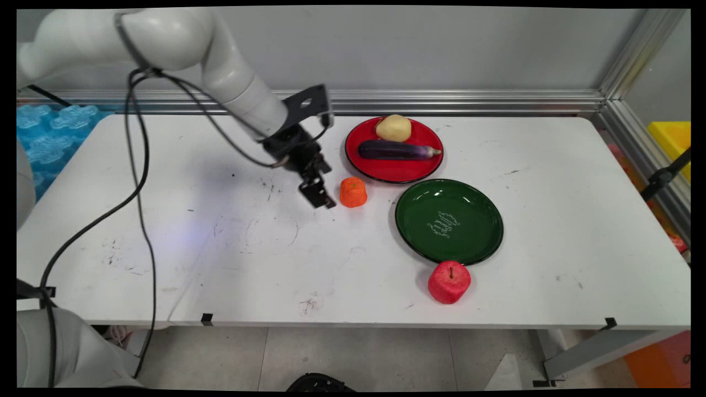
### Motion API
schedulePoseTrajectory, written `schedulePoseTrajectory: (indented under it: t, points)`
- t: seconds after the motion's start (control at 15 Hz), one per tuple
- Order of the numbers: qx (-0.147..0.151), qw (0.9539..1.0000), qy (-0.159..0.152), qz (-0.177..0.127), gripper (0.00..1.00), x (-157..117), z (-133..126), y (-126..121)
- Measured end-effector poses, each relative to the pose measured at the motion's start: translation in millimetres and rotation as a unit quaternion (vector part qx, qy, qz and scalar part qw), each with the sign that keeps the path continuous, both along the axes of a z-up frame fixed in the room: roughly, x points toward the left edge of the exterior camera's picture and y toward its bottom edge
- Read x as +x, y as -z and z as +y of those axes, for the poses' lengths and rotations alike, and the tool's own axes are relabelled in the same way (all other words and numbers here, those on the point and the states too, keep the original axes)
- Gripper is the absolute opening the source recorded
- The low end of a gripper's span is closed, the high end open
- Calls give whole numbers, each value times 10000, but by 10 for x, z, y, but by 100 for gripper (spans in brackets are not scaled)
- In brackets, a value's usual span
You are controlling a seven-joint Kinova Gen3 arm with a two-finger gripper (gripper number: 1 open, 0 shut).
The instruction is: Pick up the eggplant from the red plate
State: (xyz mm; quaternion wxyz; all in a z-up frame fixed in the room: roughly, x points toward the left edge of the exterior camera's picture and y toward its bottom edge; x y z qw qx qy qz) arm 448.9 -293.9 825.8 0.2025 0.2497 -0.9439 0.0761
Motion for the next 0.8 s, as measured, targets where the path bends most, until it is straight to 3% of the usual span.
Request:
schedulePoseTrajectory:
  t: [0.47, 0.8]
  points:
    - [-405, 9991, 89, 134, 100, -94, -767, -6]
    - [-508, 9985, 138, 165, 100, -77, -1126, 67]
